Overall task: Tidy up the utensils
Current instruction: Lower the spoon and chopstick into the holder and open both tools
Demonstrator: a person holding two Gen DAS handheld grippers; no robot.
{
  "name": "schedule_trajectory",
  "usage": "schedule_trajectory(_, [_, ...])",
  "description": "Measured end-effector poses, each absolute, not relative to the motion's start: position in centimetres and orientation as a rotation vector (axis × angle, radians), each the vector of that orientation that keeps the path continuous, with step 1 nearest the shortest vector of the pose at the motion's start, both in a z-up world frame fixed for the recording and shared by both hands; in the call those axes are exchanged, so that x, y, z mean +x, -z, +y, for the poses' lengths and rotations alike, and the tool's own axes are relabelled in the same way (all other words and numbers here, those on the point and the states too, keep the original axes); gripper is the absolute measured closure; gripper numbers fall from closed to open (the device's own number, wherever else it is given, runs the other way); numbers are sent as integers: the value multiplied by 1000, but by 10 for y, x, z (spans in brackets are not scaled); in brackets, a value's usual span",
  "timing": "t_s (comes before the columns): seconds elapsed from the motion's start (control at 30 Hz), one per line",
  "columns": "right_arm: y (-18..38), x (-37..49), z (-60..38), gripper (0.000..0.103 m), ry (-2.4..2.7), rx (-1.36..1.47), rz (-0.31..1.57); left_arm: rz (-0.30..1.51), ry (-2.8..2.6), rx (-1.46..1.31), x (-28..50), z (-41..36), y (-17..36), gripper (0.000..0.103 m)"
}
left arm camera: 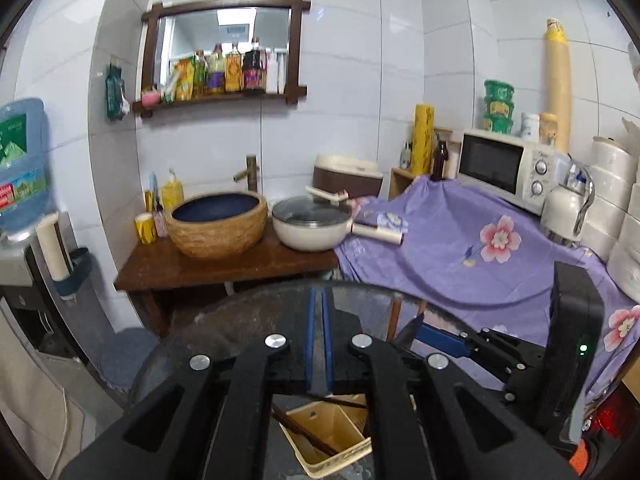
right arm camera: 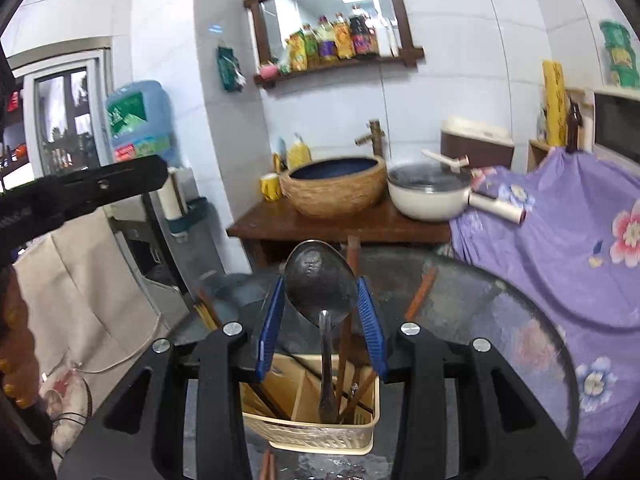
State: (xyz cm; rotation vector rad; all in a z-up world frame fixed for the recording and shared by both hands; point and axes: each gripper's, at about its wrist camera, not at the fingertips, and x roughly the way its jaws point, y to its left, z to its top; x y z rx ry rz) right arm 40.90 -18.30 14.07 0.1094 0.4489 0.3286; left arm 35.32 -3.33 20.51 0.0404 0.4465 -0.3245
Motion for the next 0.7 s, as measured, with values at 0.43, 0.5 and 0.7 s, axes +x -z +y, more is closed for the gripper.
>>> schedule_trajectory(0.43, [-63,416,-184,65,-315,90,494,487,325,-9,342,-9,-161,91])
schedule_trajectory(0.5, [-60,413,-180,64,-309,62,490,490,329,-17,340,-9,-158,85])
schedule_trajectory(0.7, [-59,395,-176,33,-306,11,444,498,315,-50,330,0,-140,52])
